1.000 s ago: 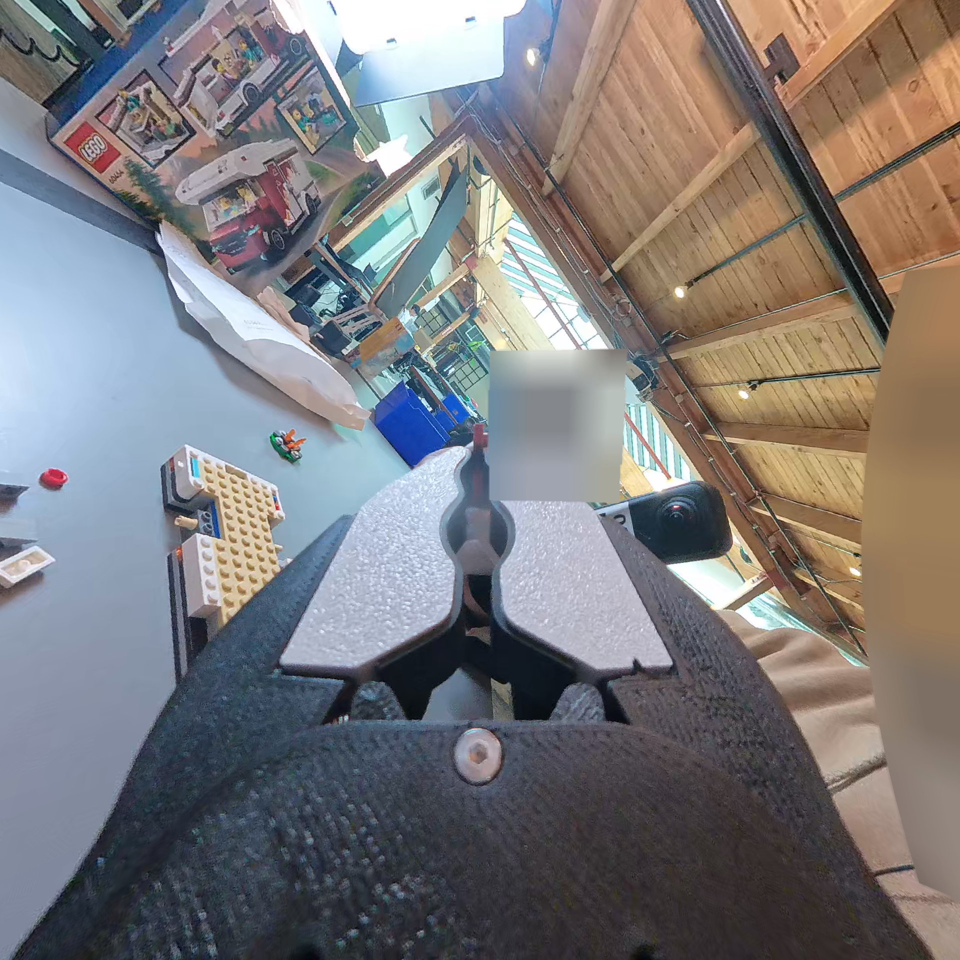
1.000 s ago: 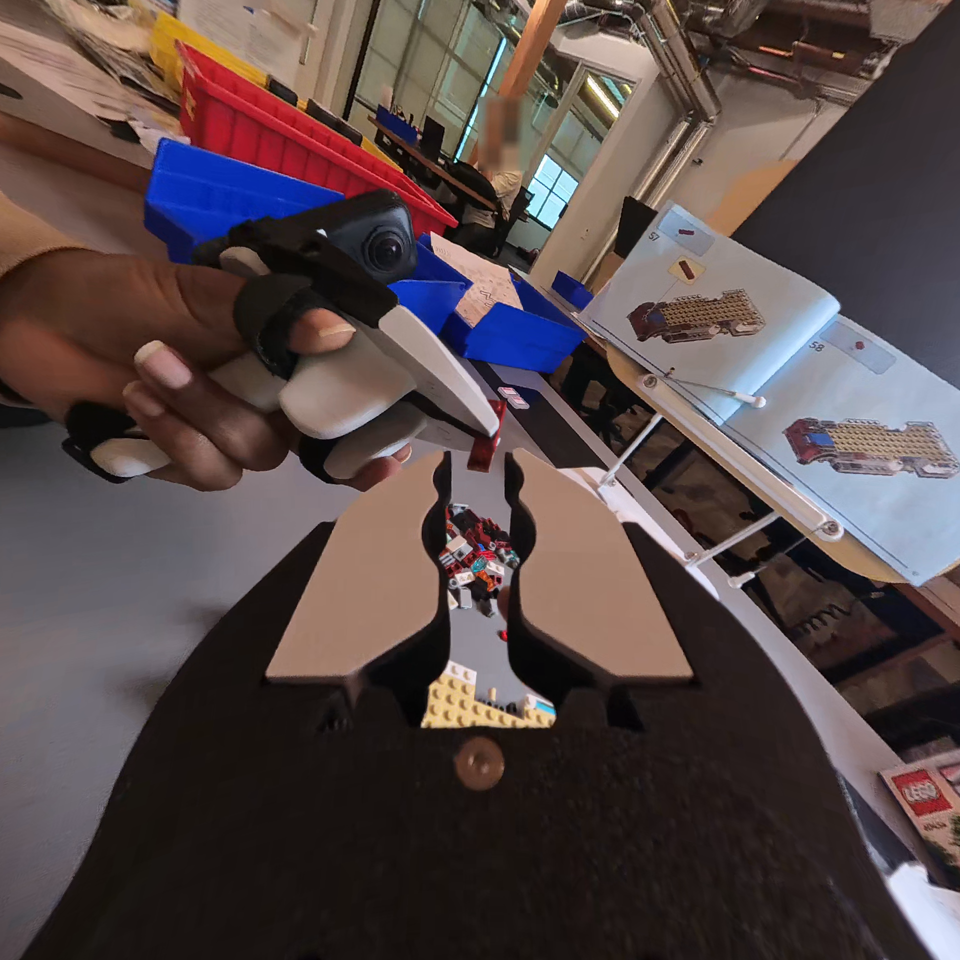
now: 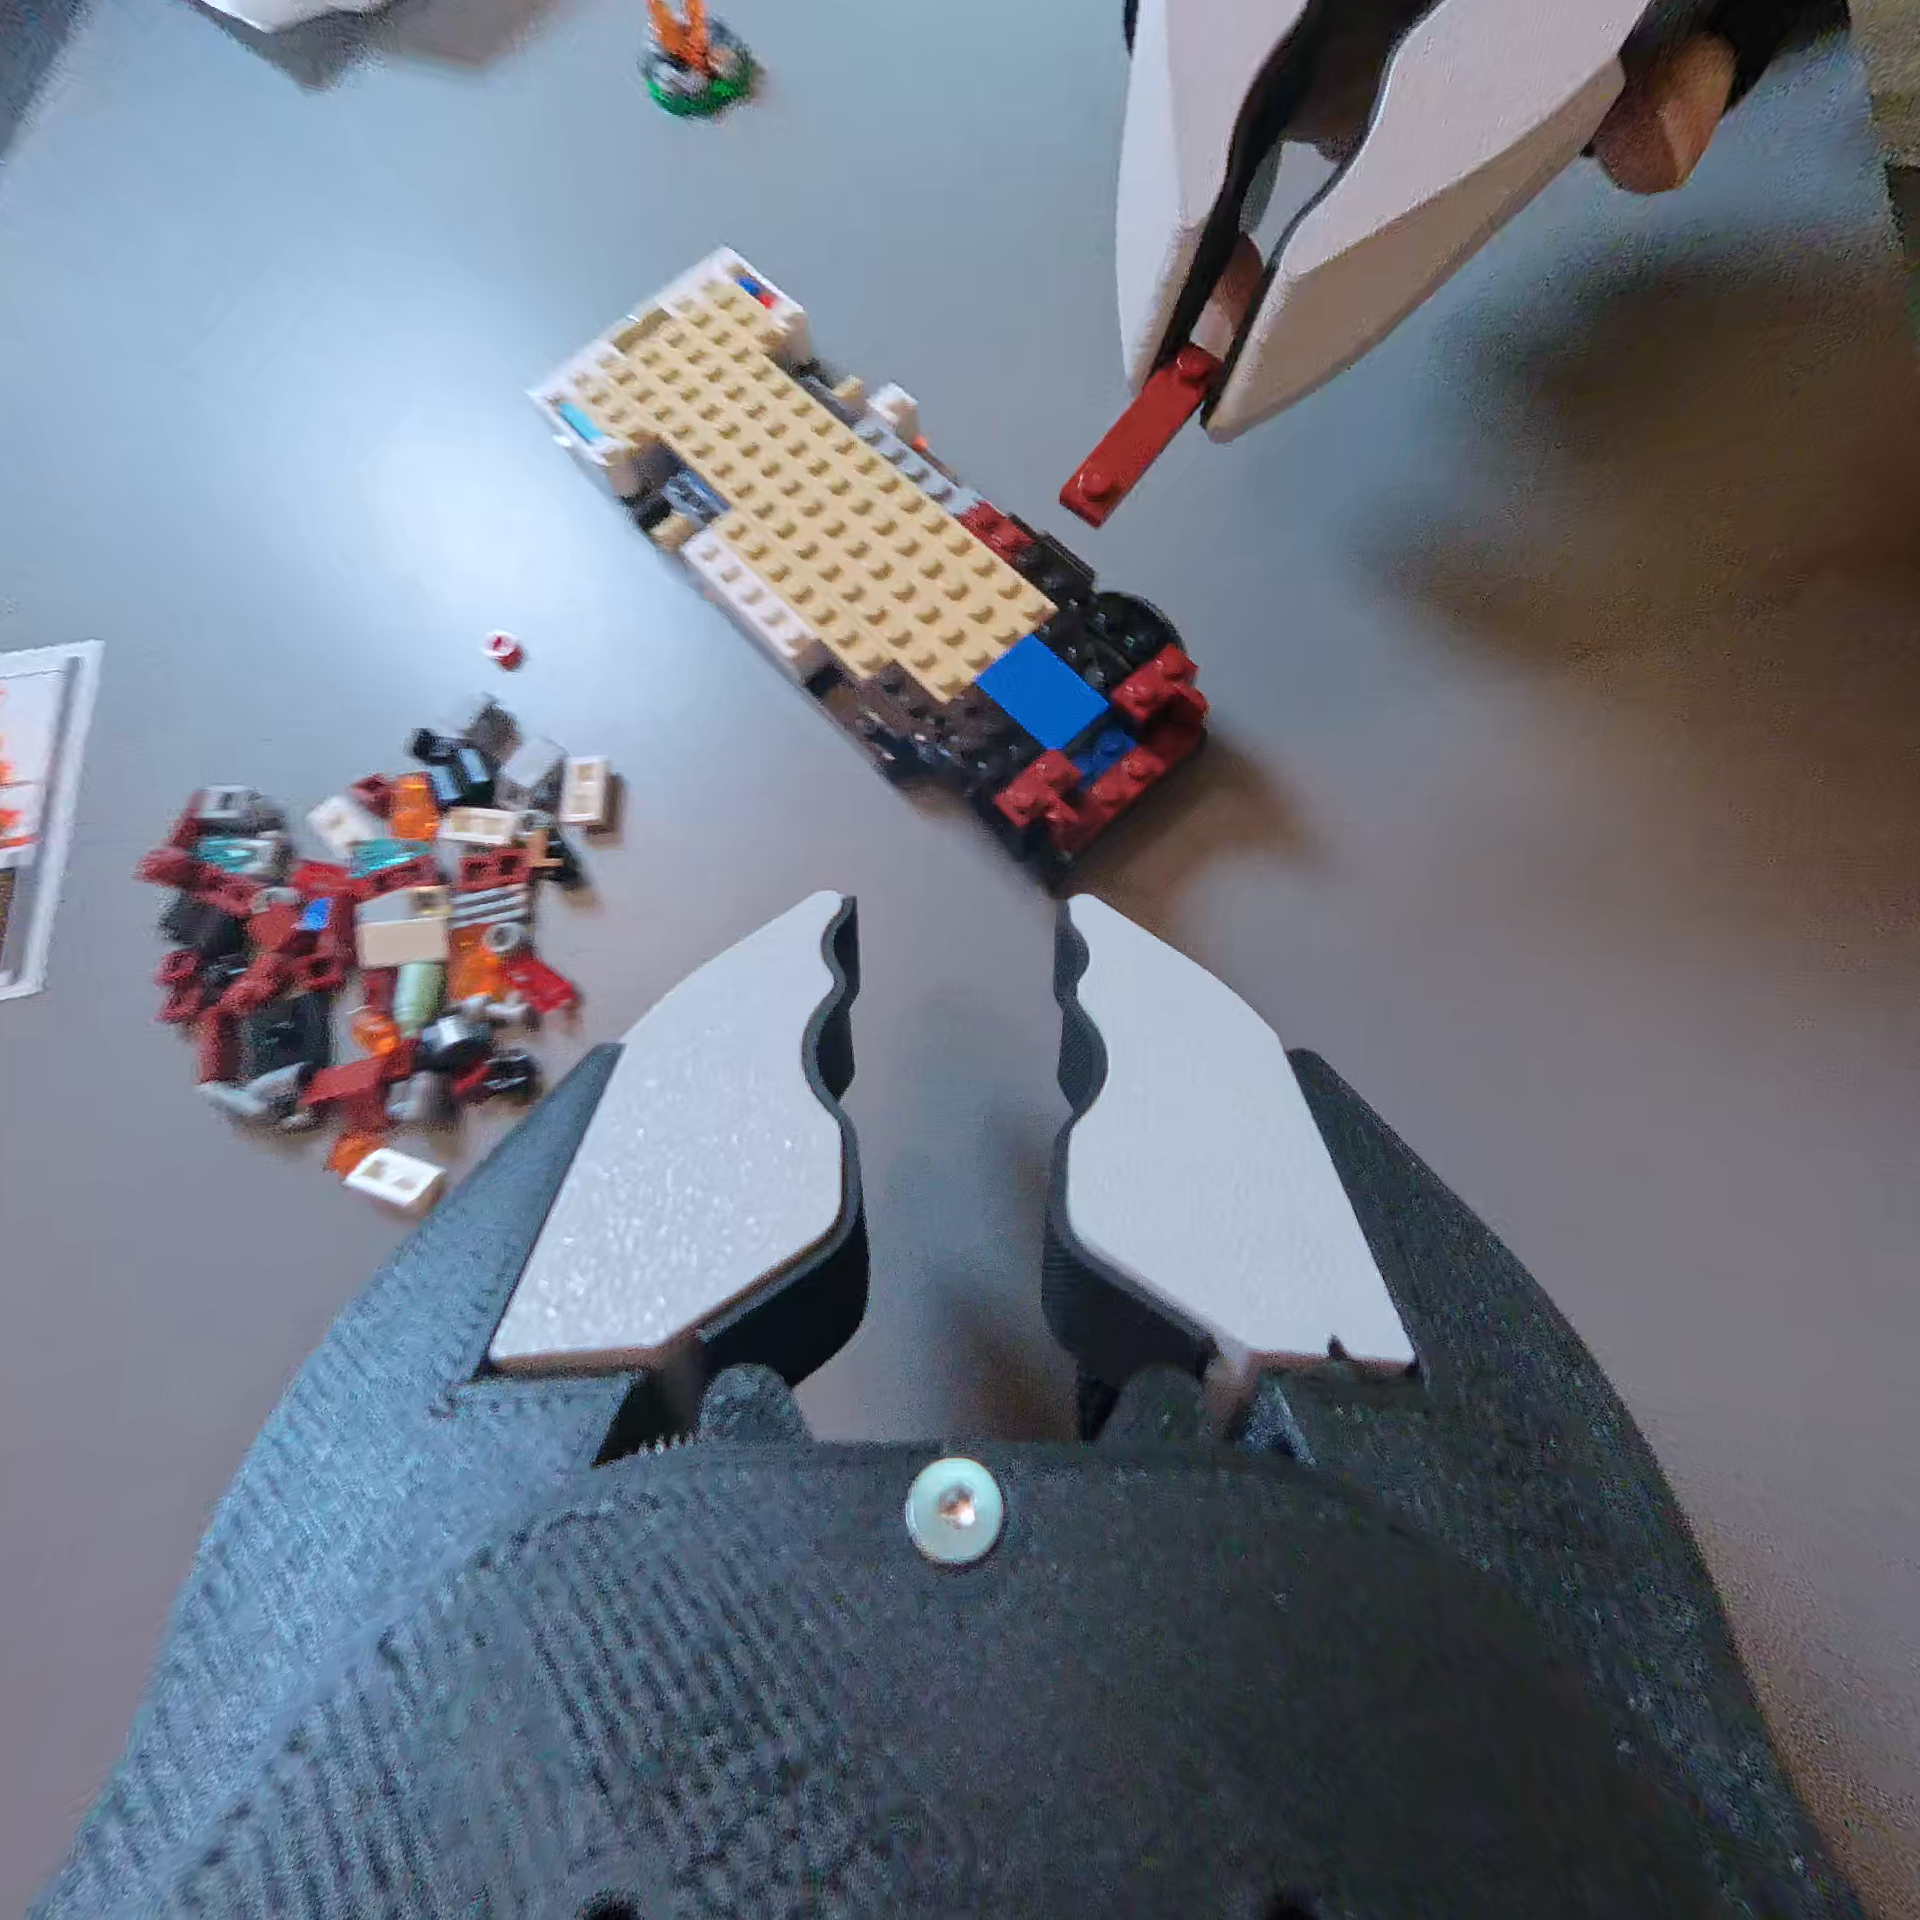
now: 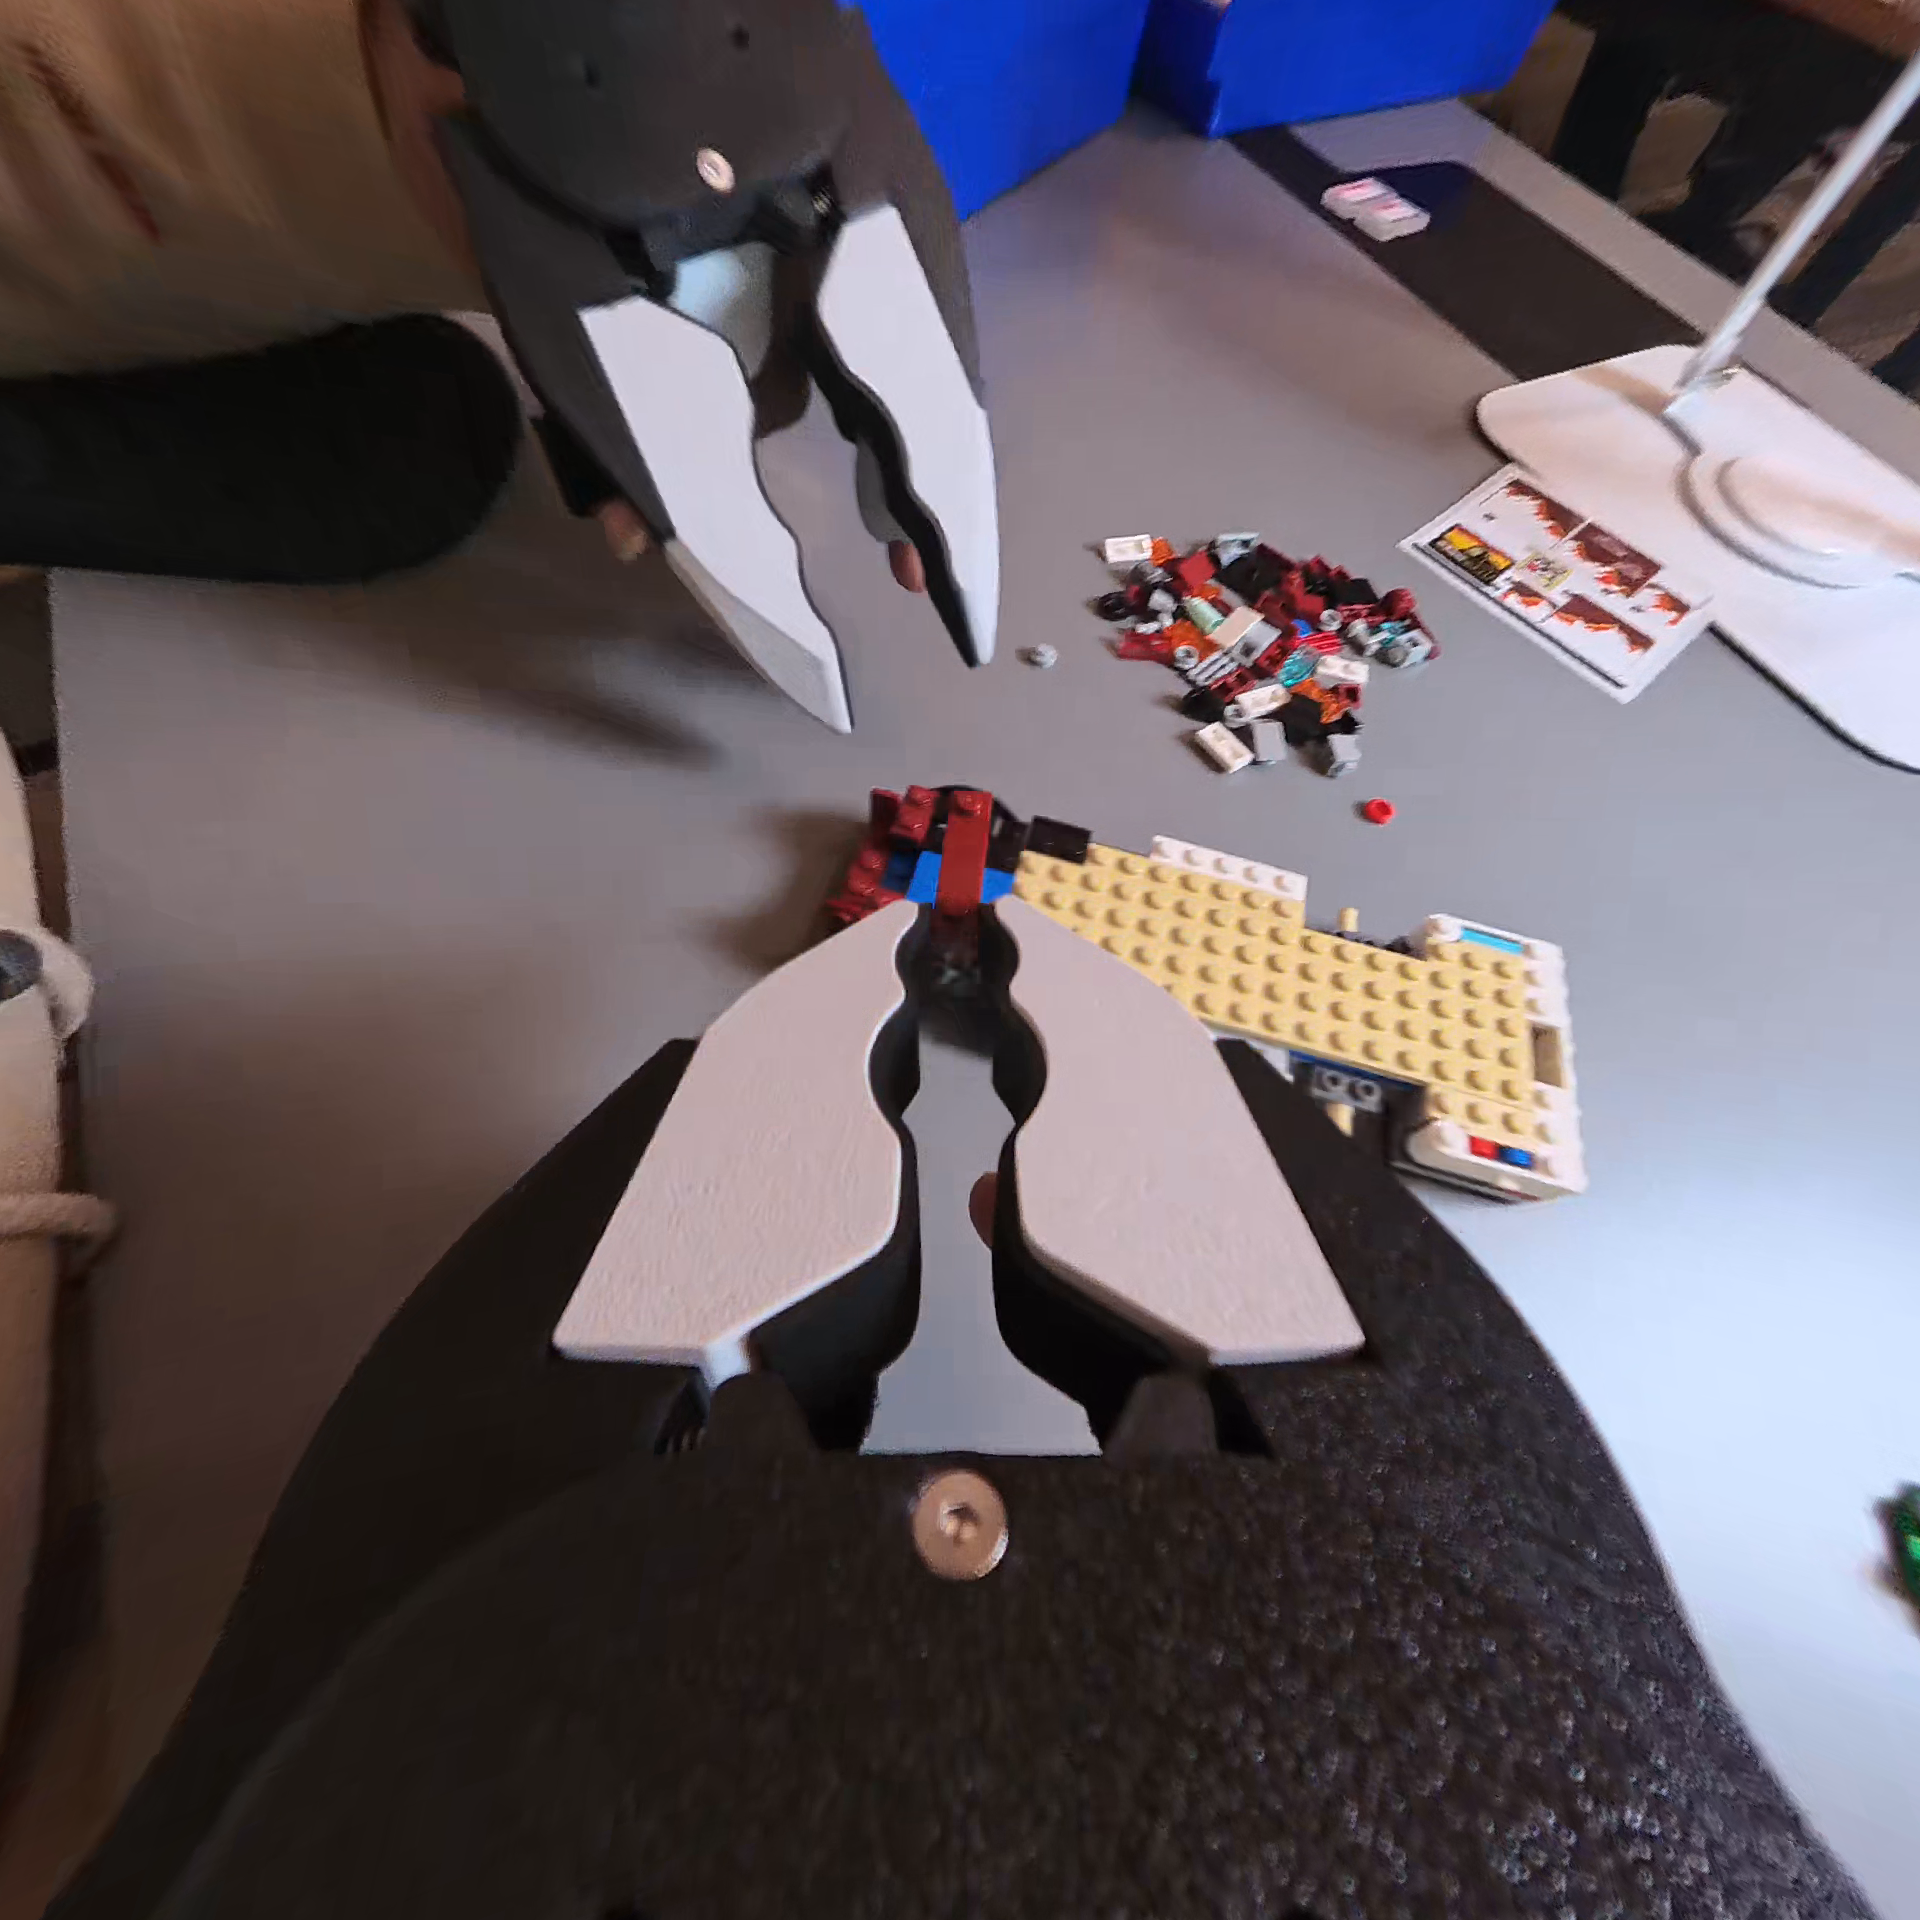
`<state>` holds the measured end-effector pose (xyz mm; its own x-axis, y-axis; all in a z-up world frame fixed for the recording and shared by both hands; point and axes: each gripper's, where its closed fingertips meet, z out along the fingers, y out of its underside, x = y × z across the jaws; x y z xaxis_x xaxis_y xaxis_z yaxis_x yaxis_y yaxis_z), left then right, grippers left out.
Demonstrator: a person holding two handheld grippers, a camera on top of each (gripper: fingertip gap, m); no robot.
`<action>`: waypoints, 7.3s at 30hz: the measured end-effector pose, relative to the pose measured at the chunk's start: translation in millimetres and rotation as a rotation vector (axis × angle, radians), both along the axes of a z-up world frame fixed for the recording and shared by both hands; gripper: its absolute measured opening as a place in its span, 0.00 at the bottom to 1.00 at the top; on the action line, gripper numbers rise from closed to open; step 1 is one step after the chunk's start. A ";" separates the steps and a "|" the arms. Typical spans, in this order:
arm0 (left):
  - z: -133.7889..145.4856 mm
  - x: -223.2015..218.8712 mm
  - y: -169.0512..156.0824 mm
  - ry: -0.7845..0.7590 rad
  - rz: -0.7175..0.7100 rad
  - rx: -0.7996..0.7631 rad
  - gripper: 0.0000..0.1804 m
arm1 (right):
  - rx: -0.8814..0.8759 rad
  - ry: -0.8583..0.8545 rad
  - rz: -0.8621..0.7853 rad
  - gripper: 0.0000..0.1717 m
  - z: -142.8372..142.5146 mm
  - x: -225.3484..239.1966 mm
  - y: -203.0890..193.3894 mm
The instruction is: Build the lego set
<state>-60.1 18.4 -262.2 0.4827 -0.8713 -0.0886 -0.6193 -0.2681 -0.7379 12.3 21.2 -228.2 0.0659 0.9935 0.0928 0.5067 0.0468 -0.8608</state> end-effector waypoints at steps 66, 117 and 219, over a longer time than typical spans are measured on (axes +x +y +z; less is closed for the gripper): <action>-16.0 46.4 -3.5 -0.068 -0.020 0.045 0.16 | 0.057 -0.404 0.149 0.11 -22.8 -13.2 -20.3; 39.7 33.1 -12.0 0.228 -0.231 0.805 0.15 | -0.444 -0.498 0.863 0.40 -7.9 12.2 27.3; 119.3 68.6 -9.6 0.298 -0.318 0.559 0.10 | 0.414 0.221 0.259 0.13 49.7 0.7 10.8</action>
